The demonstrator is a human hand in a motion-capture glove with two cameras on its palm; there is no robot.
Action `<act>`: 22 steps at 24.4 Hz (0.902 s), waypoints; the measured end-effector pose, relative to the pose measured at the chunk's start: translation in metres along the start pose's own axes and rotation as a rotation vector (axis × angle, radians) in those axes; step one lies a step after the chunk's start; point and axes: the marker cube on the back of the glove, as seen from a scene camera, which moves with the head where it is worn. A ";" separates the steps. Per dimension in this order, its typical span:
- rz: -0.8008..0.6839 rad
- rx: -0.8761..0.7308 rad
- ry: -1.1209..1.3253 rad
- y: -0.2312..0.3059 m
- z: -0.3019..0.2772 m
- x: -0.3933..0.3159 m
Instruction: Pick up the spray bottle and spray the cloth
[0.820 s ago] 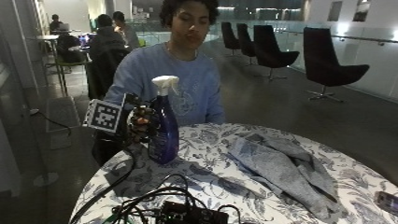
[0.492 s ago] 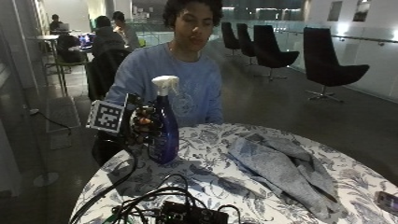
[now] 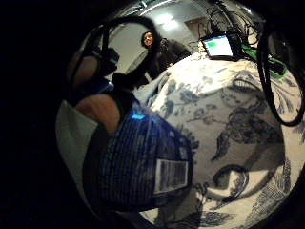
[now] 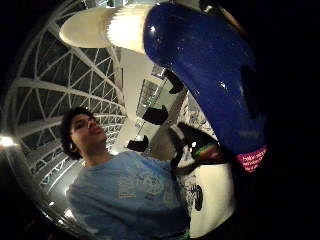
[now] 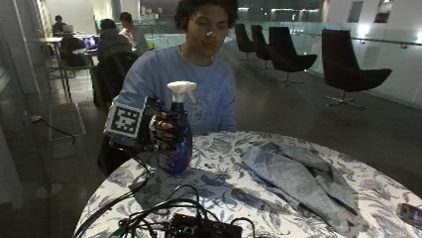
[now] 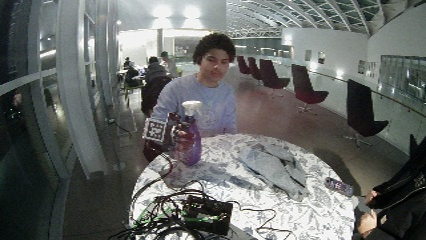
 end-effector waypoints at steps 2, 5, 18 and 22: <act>-0.021 -0.010 0.021 -0.005 0.002 -0.001; -0.013 -0.034 0.052 -0.015 0.005 -0.004; 0.073 -0.561 0.261 -0.150 0.070 -0.034; 0.146 -0.747 0.373 -0.175 0.102 -0.028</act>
